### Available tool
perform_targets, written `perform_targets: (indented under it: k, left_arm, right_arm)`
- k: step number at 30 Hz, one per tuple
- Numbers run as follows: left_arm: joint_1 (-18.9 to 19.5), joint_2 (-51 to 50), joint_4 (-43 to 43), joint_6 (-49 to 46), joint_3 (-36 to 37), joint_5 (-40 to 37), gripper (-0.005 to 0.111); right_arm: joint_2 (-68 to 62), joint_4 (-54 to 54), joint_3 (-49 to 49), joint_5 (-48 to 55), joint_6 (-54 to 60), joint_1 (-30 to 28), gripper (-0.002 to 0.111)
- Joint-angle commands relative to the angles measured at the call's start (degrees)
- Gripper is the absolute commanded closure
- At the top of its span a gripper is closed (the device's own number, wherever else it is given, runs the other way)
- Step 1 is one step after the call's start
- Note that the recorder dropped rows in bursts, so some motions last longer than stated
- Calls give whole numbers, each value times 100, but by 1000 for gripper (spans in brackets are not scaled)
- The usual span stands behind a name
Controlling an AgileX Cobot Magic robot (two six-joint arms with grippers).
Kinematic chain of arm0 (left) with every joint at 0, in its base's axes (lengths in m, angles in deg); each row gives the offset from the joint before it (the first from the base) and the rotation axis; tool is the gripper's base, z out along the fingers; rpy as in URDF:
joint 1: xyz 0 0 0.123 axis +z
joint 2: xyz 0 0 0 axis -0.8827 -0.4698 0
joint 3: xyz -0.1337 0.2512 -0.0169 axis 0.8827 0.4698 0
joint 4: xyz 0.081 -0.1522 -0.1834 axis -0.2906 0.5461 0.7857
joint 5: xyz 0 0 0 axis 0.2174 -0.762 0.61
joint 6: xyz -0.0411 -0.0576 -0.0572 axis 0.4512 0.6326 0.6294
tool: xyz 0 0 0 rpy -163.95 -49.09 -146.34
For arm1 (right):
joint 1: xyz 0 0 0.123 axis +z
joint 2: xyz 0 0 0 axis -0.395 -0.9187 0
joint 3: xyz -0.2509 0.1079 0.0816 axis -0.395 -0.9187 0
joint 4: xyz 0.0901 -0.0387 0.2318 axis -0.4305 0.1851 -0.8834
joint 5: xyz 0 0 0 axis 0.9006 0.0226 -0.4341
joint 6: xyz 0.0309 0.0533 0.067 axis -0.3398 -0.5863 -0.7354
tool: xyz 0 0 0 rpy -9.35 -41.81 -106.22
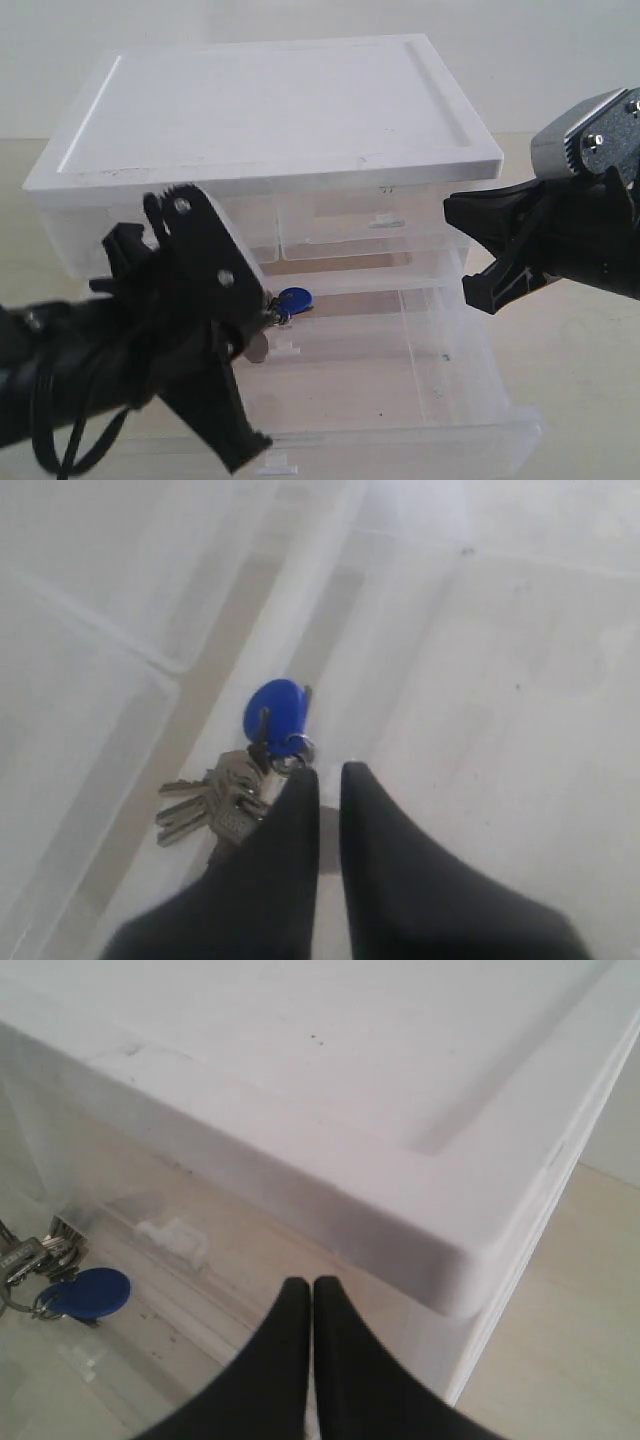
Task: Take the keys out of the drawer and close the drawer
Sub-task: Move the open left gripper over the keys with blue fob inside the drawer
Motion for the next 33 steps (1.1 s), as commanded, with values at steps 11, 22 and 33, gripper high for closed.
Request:
perform_targets:
  k: [11,22,33]
  left_arm:
    - [927,-365,651,1463,-279,-660,102]
    - [1057,-1056,-2329,4532,-279,-185,102]
    - [1125,-1664,-3459,6000,-292,209,102]
  right_arm:
    - [8,-80,15,51,-17,-45,108]
    - [8,-80,15,144,-50,-45,108]
    - [8,-80,15,144,-74,-45,108]
